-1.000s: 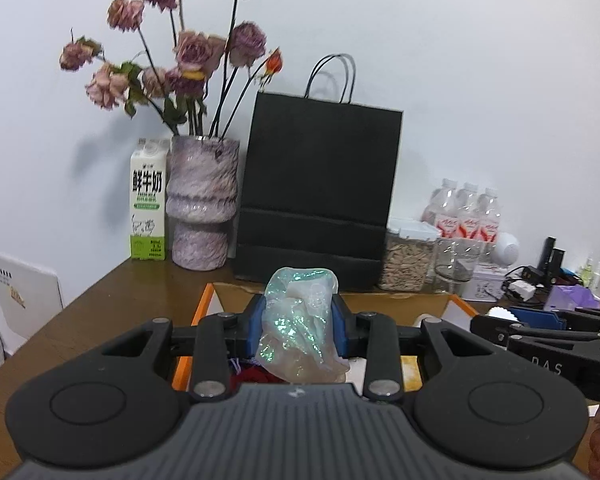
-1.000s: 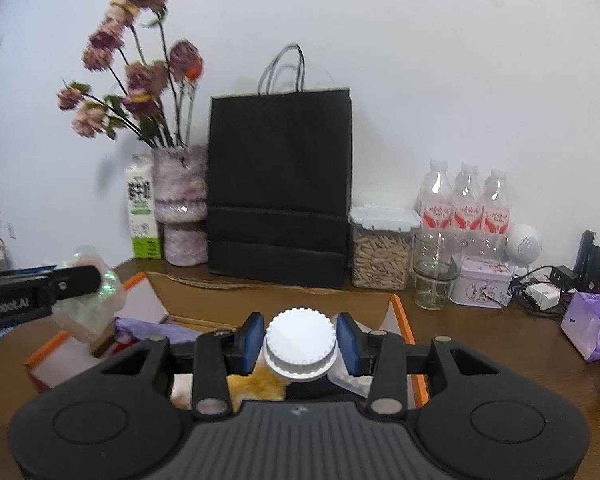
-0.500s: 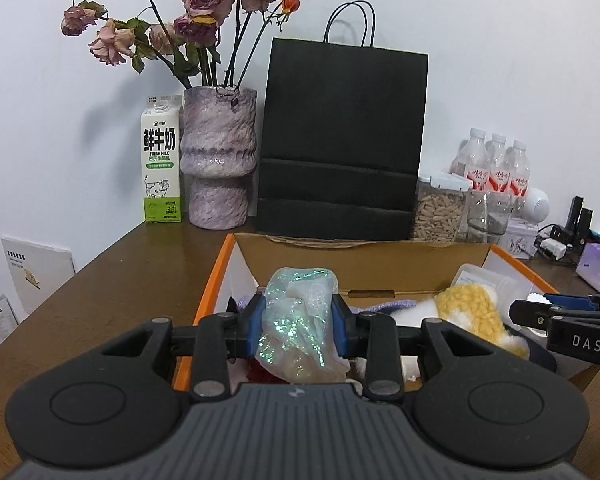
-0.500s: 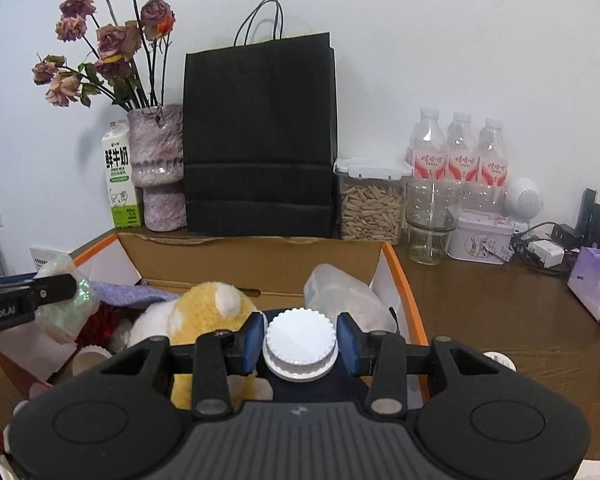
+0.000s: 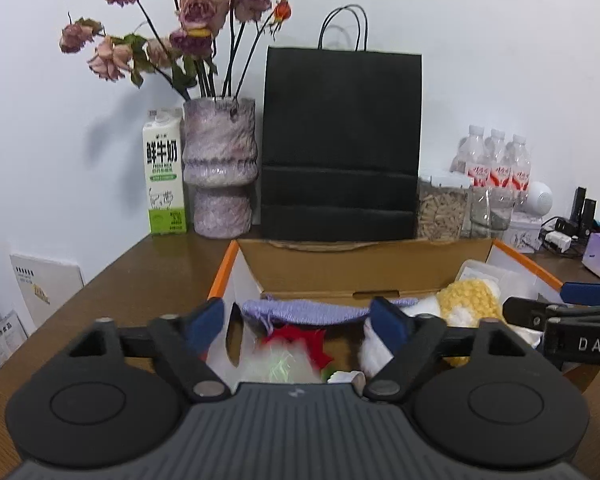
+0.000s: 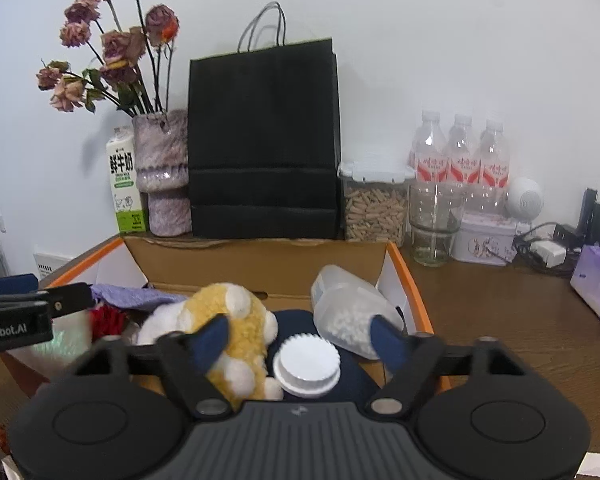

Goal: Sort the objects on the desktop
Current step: 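Carry lid and bag into the box and open both tools, then move the right tool to the yellow block while the left tool reaches the white tissue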

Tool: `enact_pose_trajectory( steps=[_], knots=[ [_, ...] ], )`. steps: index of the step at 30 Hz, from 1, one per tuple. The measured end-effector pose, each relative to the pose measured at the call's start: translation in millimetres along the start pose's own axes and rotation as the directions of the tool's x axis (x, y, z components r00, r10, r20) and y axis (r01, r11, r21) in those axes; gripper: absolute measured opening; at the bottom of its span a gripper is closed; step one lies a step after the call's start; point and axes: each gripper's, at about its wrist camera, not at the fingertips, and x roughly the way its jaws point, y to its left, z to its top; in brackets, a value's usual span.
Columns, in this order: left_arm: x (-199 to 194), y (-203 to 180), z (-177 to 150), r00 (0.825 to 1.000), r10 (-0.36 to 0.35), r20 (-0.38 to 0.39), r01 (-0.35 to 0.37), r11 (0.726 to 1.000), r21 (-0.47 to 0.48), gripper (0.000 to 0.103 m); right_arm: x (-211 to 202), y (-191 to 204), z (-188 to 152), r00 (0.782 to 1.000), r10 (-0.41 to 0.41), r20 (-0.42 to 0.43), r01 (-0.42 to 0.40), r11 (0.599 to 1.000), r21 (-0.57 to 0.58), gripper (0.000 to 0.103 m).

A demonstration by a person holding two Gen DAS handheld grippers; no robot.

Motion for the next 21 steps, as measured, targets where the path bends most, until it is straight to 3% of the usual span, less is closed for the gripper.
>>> enact_pose_trajectory(
  steps=[1,3,21],
  knots=[
    [-1.7,-0.4,0.0,1.000,0.000,0.009,0.000,1.000,-0.002,0.102,-1.6,1.2,0.5,1.000,0.000,0.008,0.000,1.000,0.000,0.097],
    [-4.7,-1.5,0.4,0.999,0.002,0.034,-0.002,1.000,-0.002,0.103,-4.4,3.0,1.1,1.000,-0.002,0.017,0.002,1.000,-0.001,0.103],
    [-8.8,-1.8,-2.6,0.999,0.021,0.035,-0.021,1.000,0.000,0.103,-14.4,13.5,2.0,1.000,-0.010,-0.005,0.010,1.000,-0.027,0.103]
  ],
)
